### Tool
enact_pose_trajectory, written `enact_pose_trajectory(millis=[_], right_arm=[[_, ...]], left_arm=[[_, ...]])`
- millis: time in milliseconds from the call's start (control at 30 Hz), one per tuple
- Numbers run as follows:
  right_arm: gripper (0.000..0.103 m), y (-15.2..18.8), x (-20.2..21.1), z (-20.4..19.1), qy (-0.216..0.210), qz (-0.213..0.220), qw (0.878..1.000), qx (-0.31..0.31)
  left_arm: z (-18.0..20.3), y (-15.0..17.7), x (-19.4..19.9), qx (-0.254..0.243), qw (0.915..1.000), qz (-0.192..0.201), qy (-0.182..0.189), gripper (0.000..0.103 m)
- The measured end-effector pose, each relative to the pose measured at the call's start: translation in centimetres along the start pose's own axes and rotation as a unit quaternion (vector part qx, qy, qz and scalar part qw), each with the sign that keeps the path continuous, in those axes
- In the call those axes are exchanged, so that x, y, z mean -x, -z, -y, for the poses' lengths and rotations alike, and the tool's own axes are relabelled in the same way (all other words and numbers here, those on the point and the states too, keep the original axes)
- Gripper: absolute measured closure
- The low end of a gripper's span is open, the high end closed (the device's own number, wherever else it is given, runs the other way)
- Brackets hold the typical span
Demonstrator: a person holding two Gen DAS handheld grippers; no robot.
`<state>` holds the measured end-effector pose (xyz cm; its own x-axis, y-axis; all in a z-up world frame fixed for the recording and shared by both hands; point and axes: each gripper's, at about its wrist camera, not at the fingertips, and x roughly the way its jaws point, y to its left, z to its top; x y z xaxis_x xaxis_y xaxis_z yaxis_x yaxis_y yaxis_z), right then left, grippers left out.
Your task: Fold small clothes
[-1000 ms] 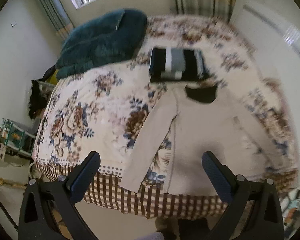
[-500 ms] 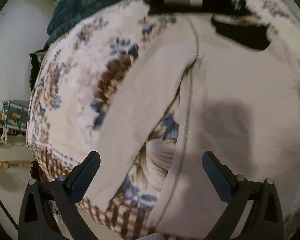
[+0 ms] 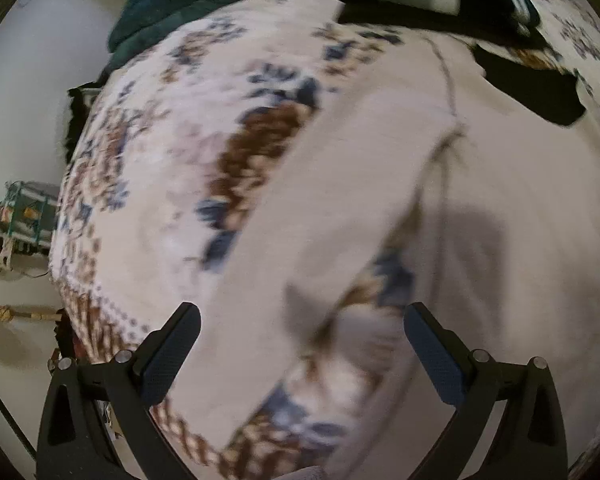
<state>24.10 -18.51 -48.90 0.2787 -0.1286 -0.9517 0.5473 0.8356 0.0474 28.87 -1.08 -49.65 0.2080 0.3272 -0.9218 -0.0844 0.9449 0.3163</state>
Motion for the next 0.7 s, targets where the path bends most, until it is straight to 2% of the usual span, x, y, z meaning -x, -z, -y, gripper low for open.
enact_pose_trajectory(millis=[33,100,167,200,267,333,433,500,567,600,667,700], right_arm=[[0.101,0.5,1.1,-4.1,-0.023,0.003,0.998,0.054],[0.101,2.6,2.1,-12.7,-0.053,-0.004,0.984,0.168],[0.101,6.2,1.8,-20.0,-0.074,-0.016,0.960,0.268],[0.101,8.4,1.3,-23.4,-0.063,-0.020,0.945,0.319],[0.101,13.1,-0.7,-27.8,-0.079,-0.064,0.926,0.363],[0.101,17.3,-2.5,-30.3,-0.070,-0.092,0.908,0.403],[0.101,21.8,-4.4,-32.0,-0.049,-0.114,0.890,0.439],[0.101,23.5,-6.3,-32.0,-0.029,-0.135,0.881,0.452],[0.099,23.8,-8.0,-31.4,-0.050,-0.189,0.876,0.440],[0.095,23.5,-8.2,-31.0,-0.062,-0.206,0.877,0.429],[0.057,21.6,-8.3,-29.0,-0.101,-0.229,0.887,0.388],[0.051,20.6,-8.1,-28.0,-0.115,-0.231,0.893,0.369]], left_arm=[[-0.8,0.3,0.2,0.005,1.0000,0.001,-0.005,0.000],[-3.0,0.9,0.1,0.017,0.9997,-0.003,-0.016,0.000],[-4.8,1.7,0.0,0.031,0.9992,-0.011,-0.023,0.000],[-6.4,2.3,-0.3,0.043,0.9985,-0.019,-0.030,0.000],[-8.4,3.2,-0.9,0.057,0.9971,-0.030,-0.040,0.000],[-10.4,4.3,-1.7,0.073,0.9951,-0.043,-0.051,0.000],[-13.0,5.8,-3.2,0.093,0.9920,-0.057,-0.064,0.000],[-14.6,6.6,-4.3,0.105,0.9896,-0.066,-0.072,0.000],[-15.8,7.2,-4.7,0.120,0.9884,-0.069,-0.062,0.000],[-16.7,7.5,-5.0,0.132,0.9875,-0.071,-0.048,0.000],[-18.1,8.2,-5.3,0.157,0.9848,-0.073,-0.015,0.000],[-19.1,8.7,-5.6,0.175,0.9816,-0.076,0.005,0.000]])
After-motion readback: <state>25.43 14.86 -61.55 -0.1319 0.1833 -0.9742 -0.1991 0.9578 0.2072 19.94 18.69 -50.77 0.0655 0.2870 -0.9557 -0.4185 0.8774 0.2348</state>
